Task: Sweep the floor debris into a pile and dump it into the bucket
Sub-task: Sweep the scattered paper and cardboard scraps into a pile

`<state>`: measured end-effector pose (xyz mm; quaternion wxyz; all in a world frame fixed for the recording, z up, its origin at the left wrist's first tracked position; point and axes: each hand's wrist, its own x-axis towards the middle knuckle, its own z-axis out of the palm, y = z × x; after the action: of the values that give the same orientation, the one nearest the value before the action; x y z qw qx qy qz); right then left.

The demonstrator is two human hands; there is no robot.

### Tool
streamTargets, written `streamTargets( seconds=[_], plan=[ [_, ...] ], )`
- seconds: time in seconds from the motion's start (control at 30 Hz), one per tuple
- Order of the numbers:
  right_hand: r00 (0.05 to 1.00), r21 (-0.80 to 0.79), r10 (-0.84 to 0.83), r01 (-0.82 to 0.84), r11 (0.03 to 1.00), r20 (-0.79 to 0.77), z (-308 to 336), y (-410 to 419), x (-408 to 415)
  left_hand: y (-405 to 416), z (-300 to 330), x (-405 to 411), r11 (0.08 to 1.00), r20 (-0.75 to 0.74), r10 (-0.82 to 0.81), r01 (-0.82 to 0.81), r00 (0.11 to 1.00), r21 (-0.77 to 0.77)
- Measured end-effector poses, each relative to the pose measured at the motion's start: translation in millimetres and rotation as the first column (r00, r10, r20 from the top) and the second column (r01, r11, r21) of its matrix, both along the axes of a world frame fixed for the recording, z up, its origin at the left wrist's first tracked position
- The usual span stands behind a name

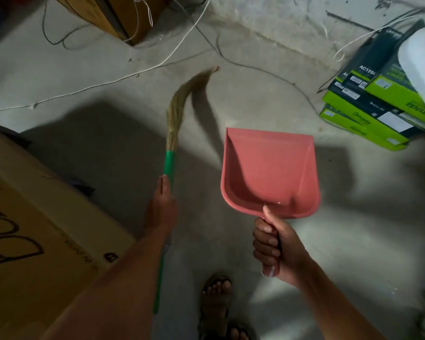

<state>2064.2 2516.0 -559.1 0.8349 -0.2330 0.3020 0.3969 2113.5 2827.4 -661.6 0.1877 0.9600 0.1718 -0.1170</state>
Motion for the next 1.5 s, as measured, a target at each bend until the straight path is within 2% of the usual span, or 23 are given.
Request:
streamTargets(
  seconds=[0.17, 0.37, 0.43, 0.57, 0.67, 0.83, 0.93, 1.03, 1.17, 1.23, 1.37, 1.43, 1.5],
  plan=[
    [0.999, -0.057, -0.049, 0.050, 0.997, 0.007, 15.0, -14.3, 8.9, -10.0, 31.3, 51.0, 0.994, -0.015, -0.048, 0.050, 0.999, 0.097],
    [0.994, -0.018, -0.094, 0.095, 0.995, 0.058, -21.0, -20.7, 5.5, -34.6, 34.6, 143.1, 0.976, -0.176, -0.187, 0.203, 0.967, 0.082],
    [0.992, -0.034, -0.113, 0.115, 0.993, 0.049, -28.3, -19.7, -2.0, -45.0, 32.7, 142.6, 0.954, -0.235, -0.274, 0.295, 0.933, 0.057],
    [0.990, -0.044, -0.142, 0.143, 0.989, 0.016, -22.0, -18.6, -19.3, -39.2, 15.1, 105.1, 0.863, -0.258, -0.500, 0.499, 0.827, -0.072],
    [0.992, -0.030, -0.128, 0.129, 0.991, 0.012, -8.6, -22.6, -24.6, -25.4, 15.4, 73.7, 0.806, -0.254, -0.592, 0.572, 0.765, -0.152],
    [0.990, -0.042, -0.143, 0.144, 0.989, 0.015, 12.6, -39.1, -14.1, -19.6, 39.9, 67.9, 0.841, -0.034, -0.537, 0.532, 0.843, -0.103],
    [0.981, -0.044, -0.191, 0.191, 0.981, 0.017, 18.1, -44.4, -6.6, -36.5, 55.8, 91.5, 0.883, -0.022, -0.465, 0.462, 0.885, -0.079],
    [0.978, -0.062, -0.204, 0.206, 0.977, 0.032, 18.2, -44.7, -3.3, -63.2, 63.5, 124.3, 0.895, -0.115, -0.446, 0.441, 0.887, -0.068],
    [0.982, -0.107, -0.187, 0.190, 0.976, 0.036, 10.1, -44.1, -8.5, -98.2, 50.0, 146.2, 0.804, -0.245, -0.594, 0.580, 0.767, -0.132],
    [0.982, -0.119, -0.190, 0.191, 0.974, 0.026, 5.9, -43.0, -17.9, -105.6, 38.8, 132.0, 0.763, -0.271, -0.645, 0.620, 0.714, -0.183],
    [0.975, -0.116, -0.224, 0.221, 0.968, -0.014, 9.2, -40.2, -39.7, -92.6, 31.2, 77.5, 0.658, -0.267, -0.749, 0.729, 0.607, -0.188],
    [0.975, -0.117, -0.223, 0.218, 0.969, -0.025, 15.6, -44.7, -48.0, -77.6, 27.8, 49.0, 0.617, -0.209, -0.785, 0.765, 0.583, -0.181],
    [0.974, -0.108, -0.226, 0.222, 0.969, -0.023, 21.2, -52.4, -54.0, -67.9, 33.5, 26.4, 0.627, -0.198, -0.777, 0.762, 0.598, -0.160]
  ],
)
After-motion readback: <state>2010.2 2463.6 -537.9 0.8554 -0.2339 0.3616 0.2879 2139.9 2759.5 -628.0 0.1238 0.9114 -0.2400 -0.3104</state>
